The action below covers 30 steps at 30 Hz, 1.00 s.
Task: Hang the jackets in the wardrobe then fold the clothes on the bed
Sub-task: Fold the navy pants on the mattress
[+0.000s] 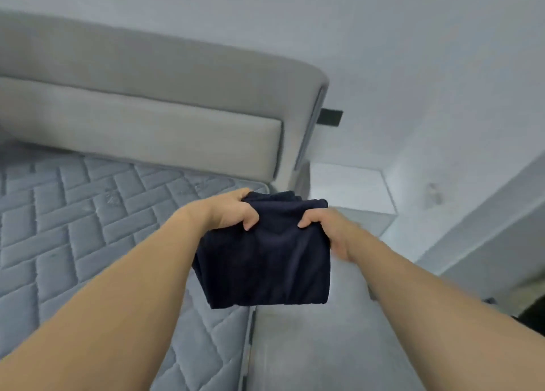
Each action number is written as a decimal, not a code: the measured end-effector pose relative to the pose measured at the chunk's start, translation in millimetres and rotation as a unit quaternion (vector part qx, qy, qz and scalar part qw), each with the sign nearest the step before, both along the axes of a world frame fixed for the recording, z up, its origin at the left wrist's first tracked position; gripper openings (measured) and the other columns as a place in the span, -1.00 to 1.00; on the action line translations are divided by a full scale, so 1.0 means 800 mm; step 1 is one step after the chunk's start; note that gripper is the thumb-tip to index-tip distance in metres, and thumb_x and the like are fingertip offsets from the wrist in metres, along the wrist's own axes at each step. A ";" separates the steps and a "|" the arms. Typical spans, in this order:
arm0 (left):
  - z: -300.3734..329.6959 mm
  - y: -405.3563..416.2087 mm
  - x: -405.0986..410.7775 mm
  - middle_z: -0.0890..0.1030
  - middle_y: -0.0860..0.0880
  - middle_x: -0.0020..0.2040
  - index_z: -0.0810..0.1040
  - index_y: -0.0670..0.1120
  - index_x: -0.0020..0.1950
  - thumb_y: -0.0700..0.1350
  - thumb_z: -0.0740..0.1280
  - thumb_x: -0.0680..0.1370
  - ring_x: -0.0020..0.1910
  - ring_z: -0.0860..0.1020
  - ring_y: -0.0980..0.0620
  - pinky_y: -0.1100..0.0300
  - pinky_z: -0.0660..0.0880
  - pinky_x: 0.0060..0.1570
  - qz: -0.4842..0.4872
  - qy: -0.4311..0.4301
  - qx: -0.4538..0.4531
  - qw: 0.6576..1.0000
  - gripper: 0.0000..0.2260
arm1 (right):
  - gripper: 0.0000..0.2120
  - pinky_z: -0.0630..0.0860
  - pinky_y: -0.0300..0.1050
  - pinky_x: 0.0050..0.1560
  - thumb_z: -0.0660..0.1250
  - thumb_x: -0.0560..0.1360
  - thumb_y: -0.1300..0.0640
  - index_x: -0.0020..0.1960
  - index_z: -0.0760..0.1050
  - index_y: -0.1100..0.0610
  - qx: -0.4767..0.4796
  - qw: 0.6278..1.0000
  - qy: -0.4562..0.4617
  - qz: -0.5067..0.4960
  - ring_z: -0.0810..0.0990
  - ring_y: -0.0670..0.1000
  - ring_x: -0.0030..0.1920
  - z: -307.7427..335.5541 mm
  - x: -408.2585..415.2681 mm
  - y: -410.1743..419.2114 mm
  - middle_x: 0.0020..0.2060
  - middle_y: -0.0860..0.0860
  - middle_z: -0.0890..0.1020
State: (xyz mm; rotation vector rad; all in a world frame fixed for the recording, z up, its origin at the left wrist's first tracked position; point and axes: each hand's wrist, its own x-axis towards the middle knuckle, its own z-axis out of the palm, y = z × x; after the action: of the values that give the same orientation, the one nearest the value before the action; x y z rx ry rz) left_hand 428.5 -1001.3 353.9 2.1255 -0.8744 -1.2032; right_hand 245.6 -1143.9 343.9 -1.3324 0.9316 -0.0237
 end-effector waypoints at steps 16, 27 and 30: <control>0.448 -0.362 -0.392 0.61 0.05 -0.11 0.42 0.22 -0.13 -0.01 0.31 0.15 -0.14 0.60 -0.02 0.10 0.48 -0.26 -0.262 -0.241 -0.306 0.883 -0.67 | -0.44 0.62 -0.01 -0.18 0.40 0.12 0.21 0.14 0.57 0.20 -0.226 0.885 -0.231 -0.335 0.69 0.13 -0.22 0.404 -0.436 -0.236 -0.08 0.15 0.71; 0.533 -0.550 -0.547 0.47 0.01 0.26 0.16 0.15 0.48 0.30 0.36 0.29 0.29 0.40 -0.14 -0.11 0.34 0.28 -0.178 -0.325 -0.484 0.793 -0.19 | -0.58 0.61 -0.07 -0.13 0.51 0.35 0.20 0.20 0.56 0.18 -0.306 0.769 -0.360 -0.432 0.70 0.11 -0.01 0.487 -0.608 -0.363 0.00 0.12 0.70; 0.528 -0.619 -0.579 0.16 -0.05 0.50 0.01 0.15 0.55 0.33 0.55 0.21 0.46 0.21 -0.17 -0.20 0.33 0.34 -0.163 -0.097 -0.466 0.864 0.08 | -0.57 0.61 -0.03 -0.05 0.55 0.32 0.15 0.17 0.59 0.17 -0.324 0.741 -0.368 -0.459 0.69 0.12 0.03 0.493 -0.645 -0.401 0.03 0.12 0.70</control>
State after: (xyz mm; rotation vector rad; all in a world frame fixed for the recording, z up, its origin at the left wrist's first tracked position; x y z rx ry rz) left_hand -34.9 -1496.1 776.2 1.3221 -1.5569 -0.4901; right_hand -270.2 -1464.9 738.4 -1.1509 0.7988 -1.6627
